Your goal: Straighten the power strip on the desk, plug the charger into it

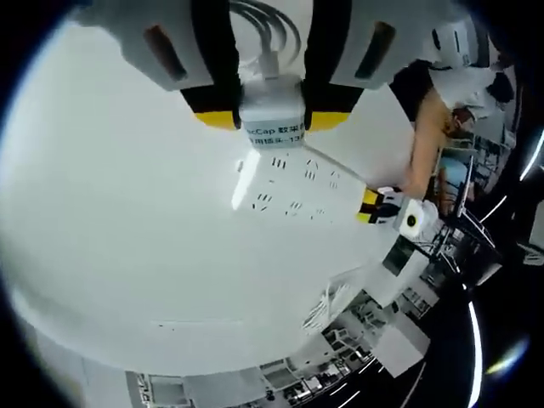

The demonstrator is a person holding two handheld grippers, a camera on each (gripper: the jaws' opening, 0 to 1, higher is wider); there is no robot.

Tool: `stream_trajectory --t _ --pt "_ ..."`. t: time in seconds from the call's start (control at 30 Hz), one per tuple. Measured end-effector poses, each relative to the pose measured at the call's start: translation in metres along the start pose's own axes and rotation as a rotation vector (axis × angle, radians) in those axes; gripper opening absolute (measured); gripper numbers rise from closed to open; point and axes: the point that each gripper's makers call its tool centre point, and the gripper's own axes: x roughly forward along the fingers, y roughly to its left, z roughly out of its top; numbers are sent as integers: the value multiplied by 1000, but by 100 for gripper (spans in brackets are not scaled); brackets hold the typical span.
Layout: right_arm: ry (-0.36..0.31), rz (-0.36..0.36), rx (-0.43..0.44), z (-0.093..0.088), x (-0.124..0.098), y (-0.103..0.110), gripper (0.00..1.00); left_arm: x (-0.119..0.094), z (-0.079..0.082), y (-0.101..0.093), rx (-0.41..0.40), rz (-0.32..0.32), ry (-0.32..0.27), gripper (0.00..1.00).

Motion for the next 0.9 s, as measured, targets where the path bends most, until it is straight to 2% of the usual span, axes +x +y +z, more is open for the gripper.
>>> stream_trajectory --t 0.27,0.33,0.4,0.5,0.6,0.63,0.73,0.9 --pt "93 10 9 3 14 12 28 0 0 1 -1 0 0 14" --pt "141 -17 -1 -1 16 12 28 0 0 1 -1 0 0 14" --pt "152 -35 -12 0 18 12 28 -1 0 2 -1 0 0 14" --pt "169 -50 -18 -14 19 22 28 -1 0 2 -1 0 0 14" --pt "194 -59 -17 -11 21 20 28 -1 0 3 -1 0 0 14" --pt "224 -44 -14 -12 22 21 28 -1 0 3 -1 0 0 14" --pt "261 -37 13 -24 26 26 28 -1 1 2 -1 0 0 14" --pt "273 -63 16 -9 31 12 28 -1 1 3 -1 0 -1 14"
